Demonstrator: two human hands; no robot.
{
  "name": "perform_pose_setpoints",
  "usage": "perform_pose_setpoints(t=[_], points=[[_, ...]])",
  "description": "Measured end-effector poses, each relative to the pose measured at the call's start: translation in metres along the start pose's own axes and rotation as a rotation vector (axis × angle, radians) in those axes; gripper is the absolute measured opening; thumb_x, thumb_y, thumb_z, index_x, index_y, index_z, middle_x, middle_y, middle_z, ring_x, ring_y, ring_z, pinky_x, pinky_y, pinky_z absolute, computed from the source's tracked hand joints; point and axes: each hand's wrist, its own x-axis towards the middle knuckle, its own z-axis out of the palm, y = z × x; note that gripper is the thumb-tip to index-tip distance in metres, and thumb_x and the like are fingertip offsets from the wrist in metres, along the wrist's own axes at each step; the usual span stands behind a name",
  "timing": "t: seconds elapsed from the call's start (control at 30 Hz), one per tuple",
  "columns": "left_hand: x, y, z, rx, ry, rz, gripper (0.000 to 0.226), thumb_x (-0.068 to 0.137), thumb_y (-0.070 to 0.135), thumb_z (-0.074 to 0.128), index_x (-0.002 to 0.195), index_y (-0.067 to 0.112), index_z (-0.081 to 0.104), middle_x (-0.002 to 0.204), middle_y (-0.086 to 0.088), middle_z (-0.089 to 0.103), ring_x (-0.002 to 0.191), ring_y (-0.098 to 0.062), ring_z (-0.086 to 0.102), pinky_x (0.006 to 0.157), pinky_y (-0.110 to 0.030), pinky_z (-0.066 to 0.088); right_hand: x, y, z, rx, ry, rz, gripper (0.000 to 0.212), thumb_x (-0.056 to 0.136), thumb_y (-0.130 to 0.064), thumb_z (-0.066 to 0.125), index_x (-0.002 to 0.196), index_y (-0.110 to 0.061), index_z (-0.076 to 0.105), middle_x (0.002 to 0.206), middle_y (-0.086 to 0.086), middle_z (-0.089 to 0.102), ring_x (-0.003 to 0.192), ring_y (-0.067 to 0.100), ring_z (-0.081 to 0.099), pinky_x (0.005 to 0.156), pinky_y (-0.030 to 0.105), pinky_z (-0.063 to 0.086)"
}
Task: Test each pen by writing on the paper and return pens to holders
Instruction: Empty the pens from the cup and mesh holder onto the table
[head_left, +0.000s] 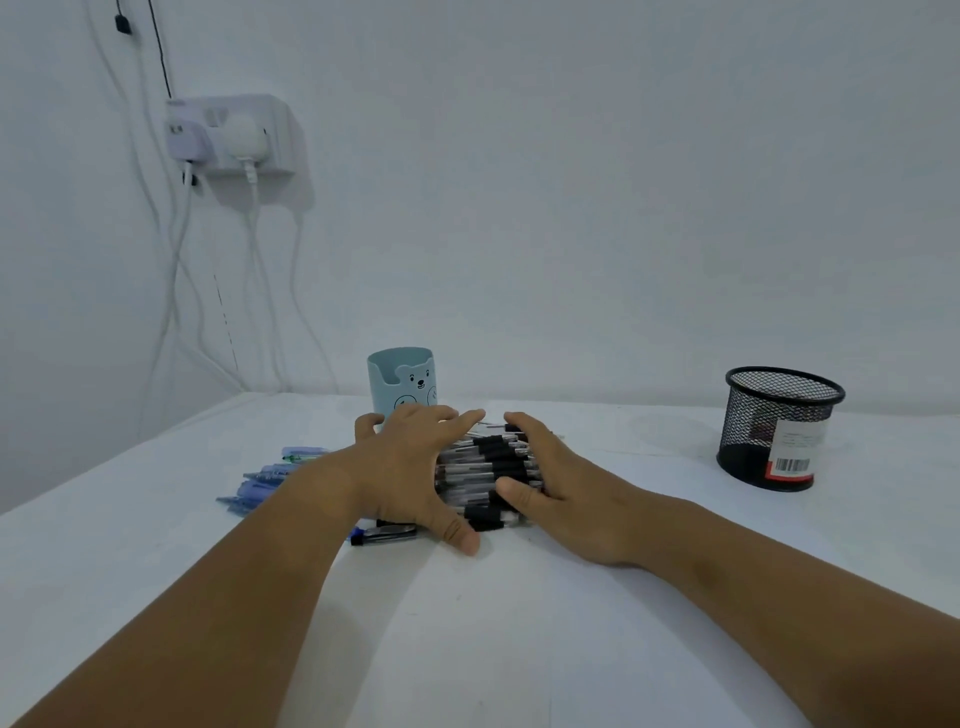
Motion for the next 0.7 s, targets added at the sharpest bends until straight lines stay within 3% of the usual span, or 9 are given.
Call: perform_pose_setpoints(t=[0.13, 0.23, 0.3, 0.37, 0.47, 0.7], points=[[0.000, 0.002, -0.001, -0.030, 0.023, -0.012, 0.147, 0.033, 0.094, 0.062, 0.157, 0.046, 0.000, 0.157, 0.020, 0.020, 0.148, -0.009, 0.004, 0.118, -0.044, -0.002, -0.001, -0.002, 0.000, 0.006, 0.050, -0.011, 0.057, 0.099, -0.047, 0.052, 0.150, -0.036, 0.029, 0.145, -0.012, 0.042, 0.129, 0.006, 0.045, 0.112, 0.037, 0.038], [-0.003, 0.003, -0.003, -0.017, -0.025, -0.016, 0.142, 0.044, 0.084, 0.075, 0.156, 0.047, -0.003, 0.159, 0.019, 0.016, 0.149, -0.009, 0.002, 0.121, -0.046, -0.002, -0.010, -0.006, -0.004, -0.021, 0.081, -0.048, 0.051, 0.096, -0.053, 0.054, 0.142, -0.036, 0.040, 0.141, -0.017, 0.047, 0.126, 0.004, 0.048, 0.109, 0.036, 0.041], [-0.004, 0.001, -0.005, 0.005, -0.078, -0.010, 0.142, 0.048, 0.080, 0.080, 0.155, 0.049, -0.008, 0.161, 0.018, 0.010, 0.149, -0.011, -0.001, 0.122, -0.050, -0.002, -0.015, -0.009, -0.006, -0.086, 0.046, -0.068, 0.054, 0.098, -0.052, 0.054, 0.145, -0.033, 0.038, 0.147, -0.018, 0.042, 0.130, 0.004, 0.046, 0.110, 0.034, 0.039], [-0.002, -0.004, -0.006, 0.018, -0.110, -0.021, 0.147, 0.043, 0.085, 0.078, 0.154, 0.051, -0.012, 0.163, 0.018, 0.006, 0.150, -0.011, -0.003, 0.122, -0.053, -0.001, -0.018, -0.014, -0.006, -0.208, -0.020, -0.043, 0.061, 0.101, -0.052, 0.046, 0.154, -0.033, 0.024, 0.162, -0.015, 0.021, 0.144, 0.007, 0.032, 0.117, 0.031, 0.031], [-0.002, -0.007, -0.004, 0.029, -0.103, -0.032, 0.151, 0.035, 0.090, 0.073, 0.153, 0.052, -0.013, 0.163, 0.016, 0.005, 0.151, -0.012, -0.005, 0.122, -0.054, -0.002, -0.020, -0.021, -0.001, -0.368, -0.072, 0.009, 0.066, 0.104, -0.053, 0.034, 0.160, -0.032, 0.006, 0.168, -0.011, -0.006, 0.153, 0.010, 0.009, 0.121, 0.033, 0.022], [-0.002, -0.005, -0.003, -0.036, 0.005, 0.000, 0.138, 0.050, 0.076, 0.082, 0.155, 0.050, -0.005, 0.160, 0.016, 0.013, 0.150, -0.011, 0.001, 0.122, -0.044, 0.001, -0.024, -0.030, -0.005, -0.363, -0.001, 0.000, 0.058, 0.103, -0.050, 0.043, 0.154, -0.037, 0.020, 0.166, -0.017, 0.008, 0.148, 0.005, 0.019, 0.114, 0.030, 0.030]])
